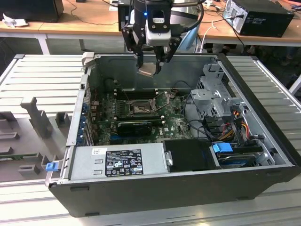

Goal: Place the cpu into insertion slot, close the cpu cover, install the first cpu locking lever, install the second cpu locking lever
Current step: 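Place the cpu into insertion slot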

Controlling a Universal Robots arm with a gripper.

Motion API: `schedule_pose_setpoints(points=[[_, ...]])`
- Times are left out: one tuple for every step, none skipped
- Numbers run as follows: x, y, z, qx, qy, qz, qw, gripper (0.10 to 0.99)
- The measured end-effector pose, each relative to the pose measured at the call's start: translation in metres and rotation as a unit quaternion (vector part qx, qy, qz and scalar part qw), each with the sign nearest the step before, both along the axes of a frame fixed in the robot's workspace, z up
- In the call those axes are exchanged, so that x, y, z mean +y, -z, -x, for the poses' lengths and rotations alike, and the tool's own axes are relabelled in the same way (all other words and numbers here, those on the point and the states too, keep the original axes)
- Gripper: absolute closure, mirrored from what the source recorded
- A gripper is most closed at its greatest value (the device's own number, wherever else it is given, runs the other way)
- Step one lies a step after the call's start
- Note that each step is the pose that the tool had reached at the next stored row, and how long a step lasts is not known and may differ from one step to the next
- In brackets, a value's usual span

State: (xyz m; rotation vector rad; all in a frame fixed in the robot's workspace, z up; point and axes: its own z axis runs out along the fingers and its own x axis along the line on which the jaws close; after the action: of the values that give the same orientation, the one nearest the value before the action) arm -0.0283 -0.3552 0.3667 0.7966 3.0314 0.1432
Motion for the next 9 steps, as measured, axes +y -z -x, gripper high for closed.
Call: schedule_pose_setpoints(points=[[0.0000, 0.0000, 0.0000, 0.0000, 0.005, 0.0000, 1.0000, 0.561], [0.0000, 0.0001, 0.0000, 0.0000, 0.013, 0.0001, 0.9999, 0.561], [0.0000, 0.0001, 0.0000, 0.0000, 0.020, 0.0002, 0.9998, 0.561], [0.0000, 0.0002, 0.0000, 0.0000, 0.027, 0.0003, 0.9996, 0.561], [0.0000, 0.0003, 0.0000, 0.0000, 0.036, 0.0003, 0.9994, 0.561], [0.0000, 0.0003, 0.0000, 0.0000, 0.041, 0.0003, 0.9992, 0.561], [0.0000, 0.0004, 0.0000, 0.0000, 0.051, 0.0003, 0.9987, 0.561], [0.0000, 0.0004, 0.0000, 0.0000, 0.059, 0.0003, 0.9982, 0.561], [0.0000, 0.0004, 0.0000, 0.0000, 0.070, 0.0003, 0.9976, 0.561]])
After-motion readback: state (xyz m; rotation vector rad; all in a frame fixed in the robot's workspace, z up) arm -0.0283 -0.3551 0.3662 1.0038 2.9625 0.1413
